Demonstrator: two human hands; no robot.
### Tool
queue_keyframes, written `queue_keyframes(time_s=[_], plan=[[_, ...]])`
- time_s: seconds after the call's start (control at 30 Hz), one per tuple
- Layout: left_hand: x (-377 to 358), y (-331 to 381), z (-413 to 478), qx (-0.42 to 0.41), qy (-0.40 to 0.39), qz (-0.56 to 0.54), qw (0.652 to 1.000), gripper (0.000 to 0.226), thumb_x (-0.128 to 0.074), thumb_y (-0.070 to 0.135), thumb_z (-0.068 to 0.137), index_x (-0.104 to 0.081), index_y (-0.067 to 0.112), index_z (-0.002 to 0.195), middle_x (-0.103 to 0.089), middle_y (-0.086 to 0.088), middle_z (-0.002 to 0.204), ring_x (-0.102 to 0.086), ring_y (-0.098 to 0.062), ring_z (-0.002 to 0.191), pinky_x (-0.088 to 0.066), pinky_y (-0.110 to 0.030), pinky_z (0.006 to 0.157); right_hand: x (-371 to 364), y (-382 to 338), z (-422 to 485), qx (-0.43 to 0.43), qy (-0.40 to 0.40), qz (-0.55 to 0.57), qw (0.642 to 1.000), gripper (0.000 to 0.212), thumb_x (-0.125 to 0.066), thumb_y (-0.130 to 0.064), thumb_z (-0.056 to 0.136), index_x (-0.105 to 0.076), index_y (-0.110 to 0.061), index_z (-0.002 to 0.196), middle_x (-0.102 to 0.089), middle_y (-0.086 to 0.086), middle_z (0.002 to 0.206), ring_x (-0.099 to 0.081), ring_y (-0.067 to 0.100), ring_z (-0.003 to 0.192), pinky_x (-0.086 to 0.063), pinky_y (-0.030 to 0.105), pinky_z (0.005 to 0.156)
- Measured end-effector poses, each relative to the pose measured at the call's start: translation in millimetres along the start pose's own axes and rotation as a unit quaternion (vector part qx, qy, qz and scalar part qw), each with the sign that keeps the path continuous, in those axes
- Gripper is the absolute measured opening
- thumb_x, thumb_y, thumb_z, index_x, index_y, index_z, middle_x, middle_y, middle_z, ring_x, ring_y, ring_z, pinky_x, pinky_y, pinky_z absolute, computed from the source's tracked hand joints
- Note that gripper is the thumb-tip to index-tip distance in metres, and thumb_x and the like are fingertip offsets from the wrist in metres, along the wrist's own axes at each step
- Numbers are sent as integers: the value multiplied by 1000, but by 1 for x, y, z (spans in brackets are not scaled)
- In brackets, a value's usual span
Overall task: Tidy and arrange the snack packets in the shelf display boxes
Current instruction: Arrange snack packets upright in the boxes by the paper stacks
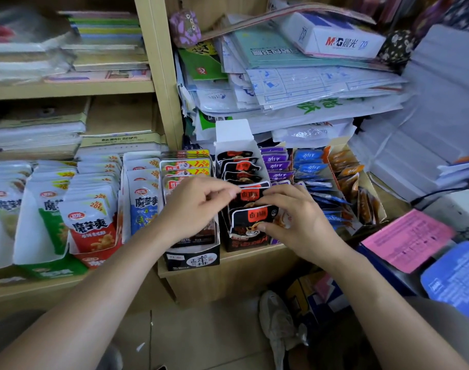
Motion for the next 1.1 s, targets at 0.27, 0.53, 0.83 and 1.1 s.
queue_keyframes(time_s=[0.27, 0.53, 0.83, 1.1], plan=[[18, -29, 41, -11, -65, 195, 979, 28, -72, 51, 85, -72, 44, 111, -53, 33, 89, -46, -7, 93, -48, -38, 78, -14, -1, 23, -7, -90, -8, 996, 92, -57, -76, 77, -36, -29, 154, -40, -13, 153, -30, 10, 143, -28, 51, 117], [9, -23, 44, -48, -5, 267, 963, 19, -73, 52, 83, -77, 43, 100, -67, 17, 95, -54, -14, 96, -27, -31, 70, -6, -6, 30, 15, -73, 20, 997, 50, -78, -53, 76, -70, -24, 115, -60, -15, 108, -55, 5, 106, -48, 32, 93], [-1, -22, 51, -34, 59, 240, 968, 10, -71, 43, 91, -79, 38, 95, -70, 13, 81, -49, -11, 80, -33, -29, 59, -10, -8, 18, 38, -91, 13, 995, 40, -76, -40, 86, -69, -25, 123, -57, -16, 116, -52, 10, 113, -44, 34, 98], [7, -22, 52, -25, 22, 167, 985, 9, -74, 41, 88, -80, 39, 95, -70, 17, 82, -52, -9, 85, -44, -32, 63, -15, -11, 11, 11, -21, -133, 991, 53, -53, -61, 90, -56, -36, 137, -45, -6, 132, -38, 20, 119, -39, 46, 93]])
Point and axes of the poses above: each hand's wrist, its own z-axis towards the middle knuckle, its own x-axis out of the back of the hand, y = z × x, the point moved 3 cm from there along z, towards the middle knuckle
